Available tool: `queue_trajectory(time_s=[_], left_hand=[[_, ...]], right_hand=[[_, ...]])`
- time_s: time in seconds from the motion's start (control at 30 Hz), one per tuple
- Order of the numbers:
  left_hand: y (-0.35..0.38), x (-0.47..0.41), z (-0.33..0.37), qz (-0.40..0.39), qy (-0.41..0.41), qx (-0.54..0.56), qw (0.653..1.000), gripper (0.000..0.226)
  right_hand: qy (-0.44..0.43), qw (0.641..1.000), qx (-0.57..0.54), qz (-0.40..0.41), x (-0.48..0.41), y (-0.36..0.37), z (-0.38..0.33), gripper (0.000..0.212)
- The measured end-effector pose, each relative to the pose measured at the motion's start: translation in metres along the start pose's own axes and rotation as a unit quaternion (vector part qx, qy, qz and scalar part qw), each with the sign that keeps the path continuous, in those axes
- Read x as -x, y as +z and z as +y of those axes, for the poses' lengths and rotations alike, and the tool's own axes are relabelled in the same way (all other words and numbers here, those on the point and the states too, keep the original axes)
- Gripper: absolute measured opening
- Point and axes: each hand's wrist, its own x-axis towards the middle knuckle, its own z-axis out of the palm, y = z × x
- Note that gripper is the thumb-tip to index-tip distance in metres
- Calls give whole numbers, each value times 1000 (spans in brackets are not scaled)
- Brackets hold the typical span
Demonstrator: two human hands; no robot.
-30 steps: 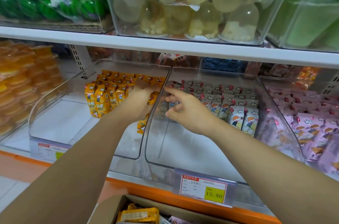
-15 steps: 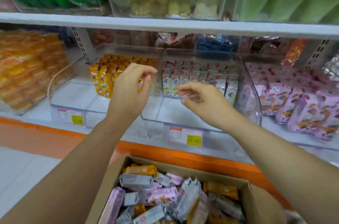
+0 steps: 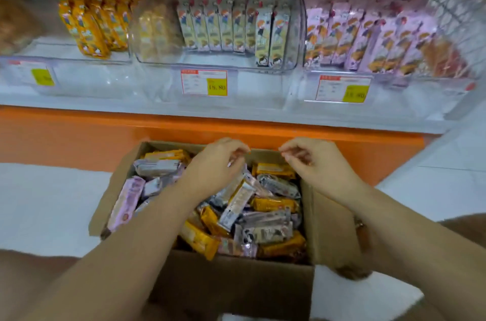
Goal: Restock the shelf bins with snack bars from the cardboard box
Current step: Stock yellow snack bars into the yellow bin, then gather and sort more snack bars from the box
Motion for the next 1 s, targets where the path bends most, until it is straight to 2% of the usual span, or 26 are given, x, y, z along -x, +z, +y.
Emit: queue_trajectory(time_s=[0.07, 0.13, 0.3, 0.5, 0.63, 0.73, 0.8, 0.9, 1.0], left_hand=[[16, 0, -7, -72, -54, -31, 995, 27], [26, -2, -15, -107, -78, -80, 988, 30], [39, -9, -32, -103, -101, -140, 980, 35], [42, -16, -42, -100, -126, -84, 983, 41], [39, -19, -41, -123, -130, -78, 981, 45], [36, -18, -37, -104, -127, -46, 985, 24], [35, -17, -33, -130, -104, -69, 984, 12], [35, -15, -22, -237, -85, -117, 961, 35], [40, -13, -12, -287, -54, -261, 920, 50]], right_hand=[[34, 997, 53, -51, 6, 10, 26, 20], [45, 986, 130, -96, 10, 19, 41, 24], [51, 965, 180, -183, -1, 40, 49, 39], [36, 936, 286, -201, -17, 69, 61, 55], [36, 941, 269, -201, -24, 71, 62, 55], [24, 936, 263, -235, -23, 73, 61, 48], [22, 936, 256, -240, -22, 72, 61, 46], [12, 938, 257, -231, -20, 66, 61, 45], [-23, 931, 268, -248, -15, 59, 57, 49]])
